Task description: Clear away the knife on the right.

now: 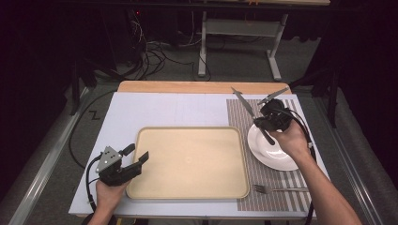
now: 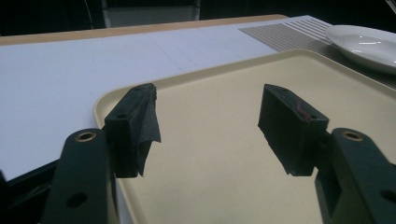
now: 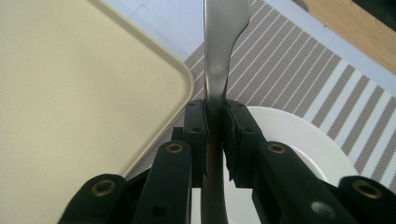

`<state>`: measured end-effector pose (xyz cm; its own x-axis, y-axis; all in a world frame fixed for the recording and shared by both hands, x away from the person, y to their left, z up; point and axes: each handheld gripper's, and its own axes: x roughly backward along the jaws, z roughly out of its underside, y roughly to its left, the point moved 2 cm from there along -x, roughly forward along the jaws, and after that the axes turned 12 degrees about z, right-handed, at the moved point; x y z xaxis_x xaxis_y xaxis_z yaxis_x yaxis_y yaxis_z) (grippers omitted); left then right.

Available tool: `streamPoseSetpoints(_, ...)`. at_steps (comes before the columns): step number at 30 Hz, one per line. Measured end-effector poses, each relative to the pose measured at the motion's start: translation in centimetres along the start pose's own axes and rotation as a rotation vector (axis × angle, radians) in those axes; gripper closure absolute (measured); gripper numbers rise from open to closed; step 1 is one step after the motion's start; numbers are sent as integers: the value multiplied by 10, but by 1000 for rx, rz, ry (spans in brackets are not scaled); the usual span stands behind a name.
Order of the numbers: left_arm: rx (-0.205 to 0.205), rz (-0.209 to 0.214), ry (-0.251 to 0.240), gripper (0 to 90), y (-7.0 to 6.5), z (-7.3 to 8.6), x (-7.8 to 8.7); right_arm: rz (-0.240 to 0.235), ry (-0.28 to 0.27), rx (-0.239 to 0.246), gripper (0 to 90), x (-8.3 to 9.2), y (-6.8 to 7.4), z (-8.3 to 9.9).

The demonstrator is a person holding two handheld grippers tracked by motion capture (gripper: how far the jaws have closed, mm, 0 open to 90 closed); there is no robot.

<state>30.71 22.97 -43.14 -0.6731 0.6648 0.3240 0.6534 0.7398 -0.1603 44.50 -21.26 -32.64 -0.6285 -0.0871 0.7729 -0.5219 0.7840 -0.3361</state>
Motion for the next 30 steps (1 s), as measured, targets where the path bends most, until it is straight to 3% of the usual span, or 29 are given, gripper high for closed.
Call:
streamPoseSetpoints(8,-1,-9,2,376,0,0,1,-39,-7,12,811,6,17,7)
streamPoseSetpoints(16,-2,-22,8,377,0,0,1,-98,7,37,811,1,38,11)
streamPoseSetpoints(30,-32,-34,16,374,-4,-3,3,-157,53,55,811,-9,67,13)
